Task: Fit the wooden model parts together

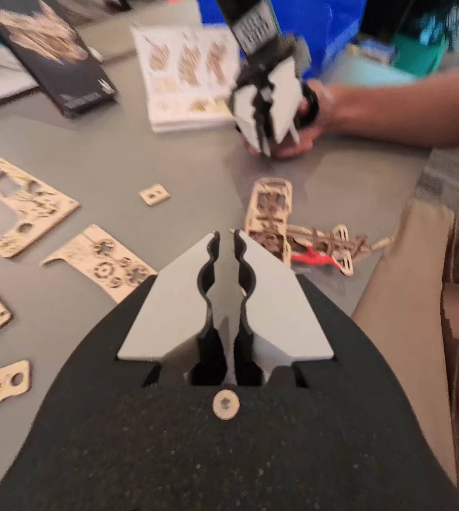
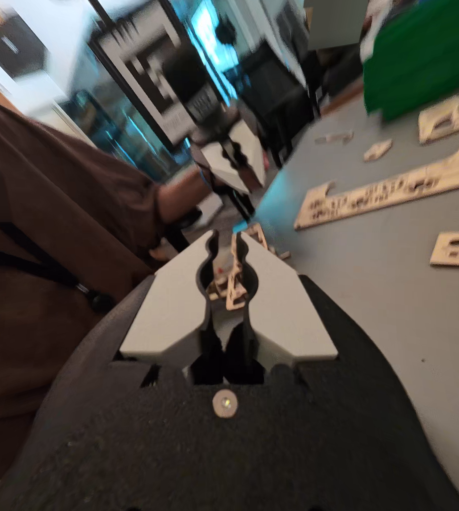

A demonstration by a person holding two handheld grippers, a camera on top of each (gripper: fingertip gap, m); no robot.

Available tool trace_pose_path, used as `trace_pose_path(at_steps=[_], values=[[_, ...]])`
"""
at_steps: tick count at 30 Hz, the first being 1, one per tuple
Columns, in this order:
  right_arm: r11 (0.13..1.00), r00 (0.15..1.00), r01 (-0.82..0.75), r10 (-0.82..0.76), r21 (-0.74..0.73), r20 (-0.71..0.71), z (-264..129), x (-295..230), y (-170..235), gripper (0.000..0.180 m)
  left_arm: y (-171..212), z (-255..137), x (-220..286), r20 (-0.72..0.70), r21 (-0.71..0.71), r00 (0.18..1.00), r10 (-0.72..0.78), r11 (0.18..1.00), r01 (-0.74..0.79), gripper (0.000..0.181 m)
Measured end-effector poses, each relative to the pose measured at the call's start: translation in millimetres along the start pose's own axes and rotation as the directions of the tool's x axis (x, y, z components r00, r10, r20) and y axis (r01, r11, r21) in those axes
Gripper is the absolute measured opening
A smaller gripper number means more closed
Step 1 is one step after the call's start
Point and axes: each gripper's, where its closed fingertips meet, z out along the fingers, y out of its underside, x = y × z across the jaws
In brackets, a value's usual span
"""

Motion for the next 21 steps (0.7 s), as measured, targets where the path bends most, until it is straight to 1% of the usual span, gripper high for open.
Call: trace_pose_path(at_steps=[2, 3, 4, 5, 6, 7, 8, 9, 10, 11, 12, 14, 16, 18, 21], values=[[0.983, 1.0, 0.009, -0.012, 0.182, 0.018, -21, -3, -30, 0.016, -26, -19, -25, 0.082, 0.174, 0.992, -0.097, 0.981, 0.081, 0.017], [0.966, 1.0, 0.024, -0.02, 0.257, -0.016, -33, 0, -43, 0.023, -38, -32, -38, 0.11, 0.27, 0.981, -0.157, 0.955, 0.123, 0.018], [0.95, 0.996, 0.054, -0.03, 0.307, -0.082, -43, 7, -52, 0.03, -48, -47, -52, 0.134, 0.364, 0.966, -0.223, 0.918, 0.161, 0.022], [0.945, 0.984, 0.098, -0.045, 0.312, -0.174, -51, 16, -55, 0.032, -53, -61, -64, 0.154, 0.44, 0.947, -0.283, 0.877, 0.191, 0.025], [0.948, 0.96, 0.141, -0.061, 0.285, -0.272, -56, 27, -54, 0.031, -53, -72, -76, 0.177, 0.486, 0.926, -0.333, 0.848, 0.212, 0.025], [0.957, 0.931, 0.167, -0.074, 0.237, -0.357, -59, 37, -49, 0.03, -48, -79, -89, 0.216, 0.497, 0.902, -0.375, 0.837, 0.229, 0.025], [0.973, 0.896, 0.168, -0.084, 0.158, -0.435, -59, 50, -40, 0.029, -37, -80, -99, 0.257, 0.468, 0.881, -0.396, 0.849, 0.245, 0.025], [0.988, 0.853, 0.142, -0.093, 0.056, -0.514, -59, 66, -26, 0.029, -22, -75, -105, 0.292, 0.404, 0.871, -0.395, 0.876, 0.262, 0.025], [0.996, 0.803, 0.081, -0.092, -0.046, -0.588, -60, 83, -10, 0.032, -6, -68, -109, 0.324, 0.316, 0.867, -0.378, 0.907, 0.277, 0.026], [0.991, 0.78, 0.02, -0.1, -0.135, -0.617, -58, 92, 4, 0.041, 10, -59, -112, 0.361, 0.225, 0.861, -0.357, 0.93, 0.292, 0.028], [0.979, 0.768, -0.012, -0.121, -0.203, -0.629, -54, 97, 15, 0.042, 23, -48, -114, 0.396, 0.145, 0.852, -0.344, 0.939, 0.311, 0.031], [0.957, 0.711, -0.02, -0.19, -0.29, -0.677, -54, 105, 24, 0.038, 38, -18, -102, 0.379, -0.025, 0.877, -0.296, 0.944, 0.329, 0.033], [0.911, 0.638, -0.019, -0.306, -0.411, -0.707, -56, 113, 35, 0.039, 40, 6, -95, 0.398, -0.158, 0.899, -0.184, 0.951, 0.264, 0.038], [0.863, 0.562, 0.041, -0.436, -0.504, -0.703, -55, 115, 37, 0.04, 24, 24, -91, 0.405, -0.172, 0.907, -0.116, 0.964, 0.2, 0.037], [0.806, 0.459, 0.123, -0.564, -0.58, -0.687, -54, 113, 33, 0.039, 9, 51, -74, 0.311, -0.18, 0.938, -0.156, 0.959, 0.219, 0.041]])
